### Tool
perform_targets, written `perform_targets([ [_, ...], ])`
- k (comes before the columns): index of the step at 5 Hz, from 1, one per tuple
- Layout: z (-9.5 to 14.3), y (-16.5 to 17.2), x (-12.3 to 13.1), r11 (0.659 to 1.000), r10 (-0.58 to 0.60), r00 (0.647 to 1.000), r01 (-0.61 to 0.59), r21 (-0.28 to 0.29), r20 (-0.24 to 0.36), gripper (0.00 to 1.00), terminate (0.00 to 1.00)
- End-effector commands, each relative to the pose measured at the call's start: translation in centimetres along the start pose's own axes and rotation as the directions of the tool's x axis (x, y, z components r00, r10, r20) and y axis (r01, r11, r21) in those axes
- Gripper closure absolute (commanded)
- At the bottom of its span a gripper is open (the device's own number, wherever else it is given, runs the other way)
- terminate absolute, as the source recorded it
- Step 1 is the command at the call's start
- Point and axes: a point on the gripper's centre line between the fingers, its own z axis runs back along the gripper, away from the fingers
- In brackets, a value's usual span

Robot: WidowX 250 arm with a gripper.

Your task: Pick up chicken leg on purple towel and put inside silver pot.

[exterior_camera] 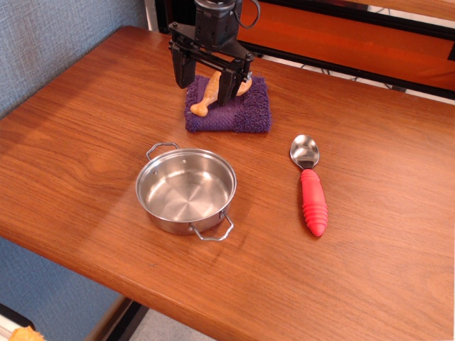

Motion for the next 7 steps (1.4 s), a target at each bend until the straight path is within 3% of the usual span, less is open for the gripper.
perform_targets([
  [1,-0.5,1.7,1.7,1.000,0.004,1.000,-0.004,0.010,-0.001,0.00,0.00],
  [3,-1.2,1.3,2.0,1.000,-0.015,1.000,0.015,0.019,-0.025,0.00,0.00],
  [4,-0.8,1.2,1.7,1.000,-0.011,1.000,0.012,0.021,-0.012,1.00,0.00],
  [6,1.3,1.3,1.3,0.999,0.005,1.000,-0.005,0.040,0.007,1.00,0.00],
  [7,3.5,1.7,0.7,0.998,0.028,0.998,-0.031,0.058,0.055,1.00,0.00],
])
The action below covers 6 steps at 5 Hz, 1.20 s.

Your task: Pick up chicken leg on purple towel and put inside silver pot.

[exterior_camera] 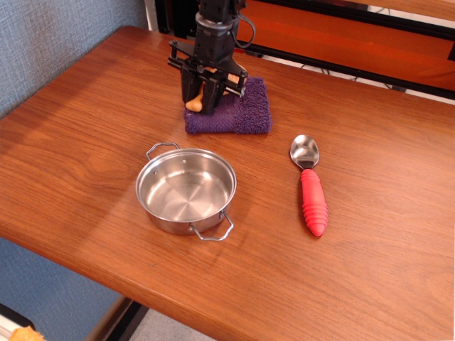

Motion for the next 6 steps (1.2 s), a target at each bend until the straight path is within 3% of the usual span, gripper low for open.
perform_targets([
  [1,7.3,0.8,-1.2,0.997,0.037,0.988,-0.046,0.059,0.153,1.00,0.00],
  [2,8.0,-0.8,-3.7,0.997,0.046,0.995,-0.052,0.064,0.093,1.00,0.00],
  [4,7.1,-4.7,-11.6,0.985,0.166,0.986,-0.166,-0.045,0.014,1.00,0.00],
  [6,4.3,-6.4,-14.4,0.984,0.169,0.984,-0.171,-0.041,-0.058,1.00,0.00],
])
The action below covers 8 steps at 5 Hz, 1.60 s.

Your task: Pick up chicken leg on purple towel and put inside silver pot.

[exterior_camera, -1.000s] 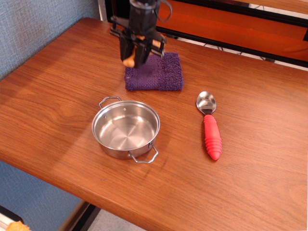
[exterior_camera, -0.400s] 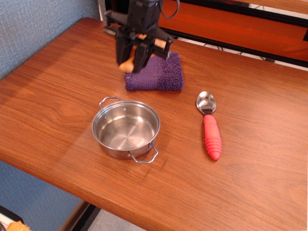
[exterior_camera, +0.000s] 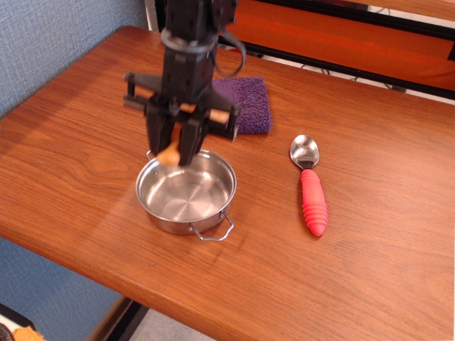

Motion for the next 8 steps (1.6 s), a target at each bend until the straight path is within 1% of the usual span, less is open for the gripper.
perform_targets([
  [1,-1.0,-1.1,-0.3,1.000,-0.030,0.999,0.030,0.002,-0.014,1.00,0.00],
  [2,-2.1,-1.1,0.2,0.999,-0.035,0.998,0.035,0.012,-0.044,1.00,0.00],
  [3,-3.1,-0.9,0.2,0.998,-0.044,0.997,0.046,0.031,-0.066,1.00,0.00],
  [4,-2.9,-0.1,-0.7,0.999,-0.017,0.998,0.019,0.041,-0.062,1.00,0.00],
  [5,-3.0,0.8,-1.1,1.000,0.013,0.997,-0.010,0.029,-0.075,0.00,0.00],
  [6,-2.4,1.0,-1.1,1.000,-0.008,0.997,0.009,0.018,-0.080,0.00,0.00],
  [7,-1.0,0.9,-0.8,1.000,-0.008,0.999,0.009,0.024,-0.049,0.00,0.00],
  [8,1.1,0.9,-0.3,0.999,-0.012,1.000,0.012,0.042,0.011,0.00,0.00],
])
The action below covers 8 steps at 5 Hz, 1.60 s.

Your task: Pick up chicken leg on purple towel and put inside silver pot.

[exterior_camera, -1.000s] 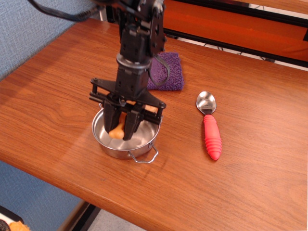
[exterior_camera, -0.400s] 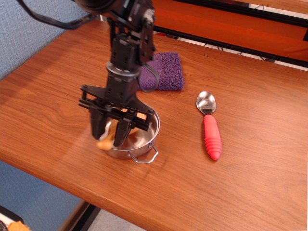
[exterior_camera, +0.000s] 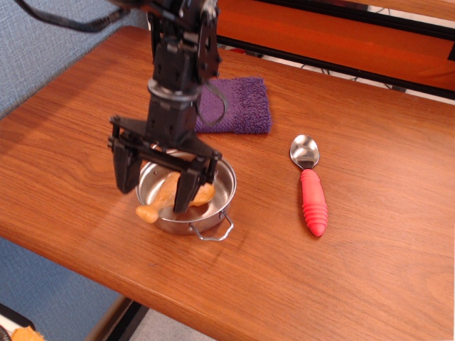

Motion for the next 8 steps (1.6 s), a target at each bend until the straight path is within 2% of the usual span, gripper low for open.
perform_targets([
  [1,5.5,0.5,1.7,0.998,-0.039,0.984,0.030,0.053,0.172,0.00,0.00],
  [2,7.4,1.2,3.1,0.997,-0.065,0.960,0.050,0.062,0.272,0.00,0.00],
  [3,9.6,-0.3,5.3,0.997,-0.074,0.925,0.071,0.023,0.372,0.00,0.00],
  [4,10.3,-2.8,7.4,0.997,-0.075,0.921,0.082,-0.001,0.382,0.00,0.00],
  [5,10.9,-4.4,8.7,0.997,-0.031,0.919,0.058,-0.059,0.393,0.00,0.00],
  [6,12.0,-6.0,9.5,0.994,-0.040,0.922,0.077,-0.081,0.385,0.00,0.00],
  [7,12.1,-7.6,10.4,0.994,-0.056,0.920,0.086,-0.061,0.387,0.00,0.00],
  [8,12.1,-7.6,10.4,0.994,-0.056,0.920,0.086,-0.061,0.387,0.00,0.00],
])
